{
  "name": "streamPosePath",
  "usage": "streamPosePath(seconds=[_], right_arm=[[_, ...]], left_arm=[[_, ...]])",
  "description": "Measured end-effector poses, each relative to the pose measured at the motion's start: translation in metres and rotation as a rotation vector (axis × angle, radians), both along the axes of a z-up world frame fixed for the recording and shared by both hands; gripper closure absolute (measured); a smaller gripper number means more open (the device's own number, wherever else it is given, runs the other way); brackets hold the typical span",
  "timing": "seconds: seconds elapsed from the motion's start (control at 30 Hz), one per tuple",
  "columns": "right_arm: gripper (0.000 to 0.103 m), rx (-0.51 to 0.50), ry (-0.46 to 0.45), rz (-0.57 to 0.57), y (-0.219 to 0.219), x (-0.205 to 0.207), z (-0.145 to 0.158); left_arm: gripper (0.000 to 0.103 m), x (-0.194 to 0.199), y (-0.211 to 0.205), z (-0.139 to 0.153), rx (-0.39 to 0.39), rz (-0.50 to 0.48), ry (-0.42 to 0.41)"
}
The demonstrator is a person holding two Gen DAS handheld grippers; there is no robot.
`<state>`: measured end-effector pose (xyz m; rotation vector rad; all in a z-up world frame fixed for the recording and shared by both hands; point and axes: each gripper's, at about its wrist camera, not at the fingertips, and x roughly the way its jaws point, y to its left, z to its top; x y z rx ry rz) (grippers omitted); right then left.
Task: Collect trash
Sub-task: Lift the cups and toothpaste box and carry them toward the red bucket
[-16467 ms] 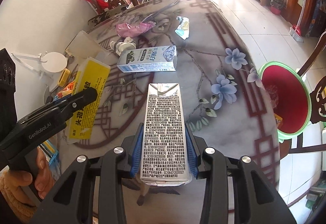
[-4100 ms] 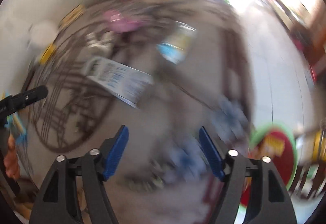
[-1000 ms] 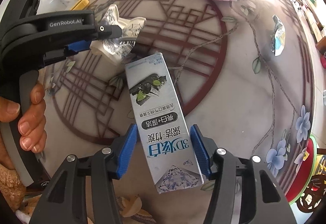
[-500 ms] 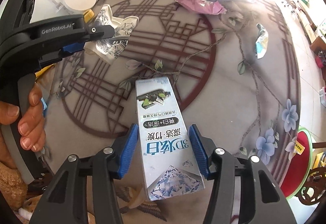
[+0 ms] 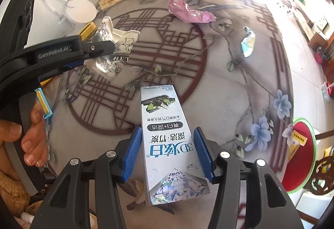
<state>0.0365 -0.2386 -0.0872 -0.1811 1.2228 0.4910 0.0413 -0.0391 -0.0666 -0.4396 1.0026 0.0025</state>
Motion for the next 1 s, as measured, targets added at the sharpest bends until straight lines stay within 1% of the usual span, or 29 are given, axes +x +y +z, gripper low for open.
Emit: streamPosePath(seconds=[0.37, 0.67, 1.0], right_arm=[[0.053, 0.001, -0.008, -0.119, -0.036, -0.016, 0.005], [0.053, 0.003, -0.013, -0.233, -0.071, -0.025, 0.009], [0.053, 0.017, -0.018, -0.331, -0.109, -0.037, 0.013]], left_arm=[[0.064, -0.005, -0.033, 0.005, -0.006, -0.105, -0.005], [0.064, -0.004, -0.05, 0.007, 0.006, -0.165, -0.009], [0.064, -0.001, -0.078, 0.008, 0.016, -0.241, 0.0]])
